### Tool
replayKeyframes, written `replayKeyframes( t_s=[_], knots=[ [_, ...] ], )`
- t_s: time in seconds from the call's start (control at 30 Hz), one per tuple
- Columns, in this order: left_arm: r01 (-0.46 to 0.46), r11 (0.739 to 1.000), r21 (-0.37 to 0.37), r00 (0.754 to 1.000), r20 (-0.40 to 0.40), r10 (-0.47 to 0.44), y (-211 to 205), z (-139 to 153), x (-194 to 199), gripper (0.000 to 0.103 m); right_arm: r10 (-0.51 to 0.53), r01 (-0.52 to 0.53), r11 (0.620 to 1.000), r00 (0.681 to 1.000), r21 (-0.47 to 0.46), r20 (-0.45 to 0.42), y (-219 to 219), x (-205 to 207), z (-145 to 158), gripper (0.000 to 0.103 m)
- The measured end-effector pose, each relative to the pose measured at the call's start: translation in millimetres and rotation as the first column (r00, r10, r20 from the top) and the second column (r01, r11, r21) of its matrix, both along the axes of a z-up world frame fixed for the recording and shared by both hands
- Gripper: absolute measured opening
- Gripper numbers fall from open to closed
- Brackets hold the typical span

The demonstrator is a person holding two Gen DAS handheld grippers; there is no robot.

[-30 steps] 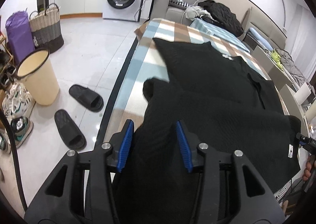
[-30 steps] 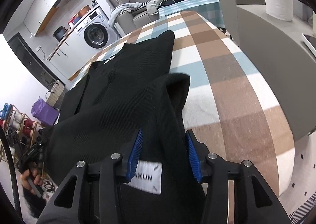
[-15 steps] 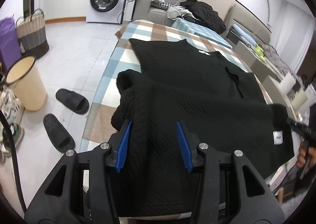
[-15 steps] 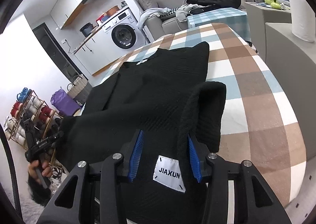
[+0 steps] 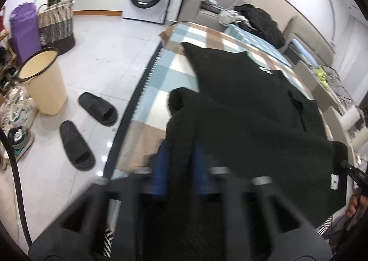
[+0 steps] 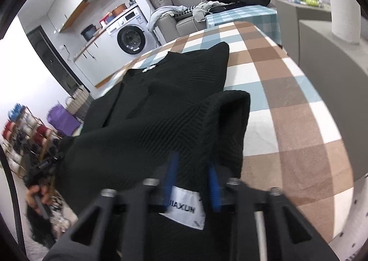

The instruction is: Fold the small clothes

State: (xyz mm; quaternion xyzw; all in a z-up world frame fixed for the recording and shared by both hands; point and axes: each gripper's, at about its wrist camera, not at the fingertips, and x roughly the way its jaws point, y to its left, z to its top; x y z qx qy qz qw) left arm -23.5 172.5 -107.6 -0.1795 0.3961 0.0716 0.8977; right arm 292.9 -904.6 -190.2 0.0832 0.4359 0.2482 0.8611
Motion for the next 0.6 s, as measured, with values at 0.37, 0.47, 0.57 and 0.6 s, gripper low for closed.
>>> replayKeyframes(
  t_s=[0.37,0.47,0.57,0.6],
  knots=[
    [-0.014,0.999,0.047,0.984,0.176,0.005,-3.1,53.5,20.5,0.003,-0.103,0.084,0.992,0.972,0.097,0.213,-16.1,19.2,54.4,0.004],
    [-0.019,0.999,0.047,0.981,0.192,0.009,1.7,58.3,47.7,0.003,-0.146,0.122,0.985,0.964,0.118,0.221,-12.7,47.8,60.5,0.004],
    [-0.02,0.999,0.04,0.987,0.162,0.013,8.6,47.2,81.8,0.003,-0.181,0.162,0.979,0.968,0.12,0.172,-5.1,83.0,49.5,0.005],
    [-0.021,0.999,0.032,0.989,0.144,0.016,10.6,40.5,93.1,0.003,-0.185,0.167,0.979,0.971,0.118,0.154,-2.6,90.3,45.6,0.005]
  ],
)
